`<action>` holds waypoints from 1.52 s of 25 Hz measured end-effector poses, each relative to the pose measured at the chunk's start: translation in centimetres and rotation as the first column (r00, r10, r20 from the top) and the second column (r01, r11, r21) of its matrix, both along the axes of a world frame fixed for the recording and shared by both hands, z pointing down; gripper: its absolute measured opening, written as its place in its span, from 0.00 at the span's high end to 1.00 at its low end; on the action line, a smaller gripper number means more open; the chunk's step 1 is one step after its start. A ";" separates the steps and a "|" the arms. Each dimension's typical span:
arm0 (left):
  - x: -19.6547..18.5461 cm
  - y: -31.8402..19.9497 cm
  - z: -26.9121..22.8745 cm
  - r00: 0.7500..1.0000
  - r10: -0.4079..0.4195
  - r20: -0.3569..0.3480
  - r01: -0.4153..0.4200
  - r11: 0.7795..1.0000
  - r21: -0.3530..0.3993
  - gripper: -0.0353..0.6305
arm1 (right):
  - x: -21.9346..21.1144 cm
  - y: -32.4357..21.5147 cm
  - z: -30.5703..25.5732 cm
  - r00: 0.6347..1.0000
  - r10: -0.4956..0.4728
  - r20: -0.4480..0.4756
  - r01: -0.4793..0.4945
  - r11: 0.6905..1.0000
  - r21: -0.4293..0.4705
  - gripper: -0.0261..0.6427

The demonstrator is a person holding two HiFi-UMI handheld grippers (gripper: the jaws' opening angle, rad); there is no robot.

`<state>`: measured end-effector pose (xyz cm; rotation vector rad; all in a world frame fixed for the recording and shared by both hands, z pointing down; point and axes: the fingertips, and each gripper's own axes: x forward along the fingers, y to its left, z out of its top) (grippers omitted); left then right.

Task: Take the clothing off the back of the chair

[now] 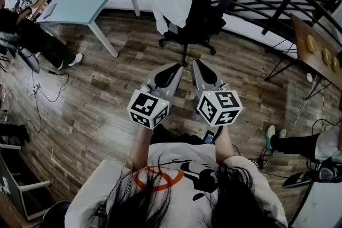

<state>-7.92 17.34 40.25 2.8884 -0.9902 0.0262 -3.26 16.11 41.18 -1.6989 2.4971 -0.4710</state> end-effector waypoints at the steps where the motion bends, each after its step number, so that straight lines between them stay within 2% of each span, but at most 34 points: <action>1: 0.1 -0.2 0.0 1.000 0.000 0.002 0.000 1.000 0.001 0.78 | 0.1 -0.1 0.1 1.000 0.001 -0.002 -0.001 1.000 -0.001 0.93; 11: 1.4 -1.2 0.4 1.000 -0.011 0.006 0.011 1.000 0.005 0.78 | 2.1 -1.0 0.6 0.999 0.028 0.034 -0.029 0.999 0.017 0.93; 18: 2.4 -1.5 0.3 0.999 -0.040 -0.004 0.040 0.999 0.011 0.77 | 3.6 -1.2 0.6 1.000 0.027 0.011 -0.027 0.999 0.027 0.93; 28: 3.4 -1.7 1.6 0.999 -0.048 0.019 0.048 0.999 -0.013 0.77 | 5.0 -1.5 1.7 0.999 0.024 0.022 -0.025 1.000 0.014 0.93; 33: 3.7 -3.7 1.9 0.998 -0.052 0.022 0.052 0.998 -0.023 0.77 | 5.8 -3.1 2.3 0.999 0.027 0.031 -0.027 1.000 -0.001 0.93; 38: 4.0 -7.8 3.0 0.999 -0.045 0.024 0.046 0.998 -0.038 0.76 | 6.1 -6.8 3.3 0.999 0.031 0.023 -0.030 0.999 -0.014 0.93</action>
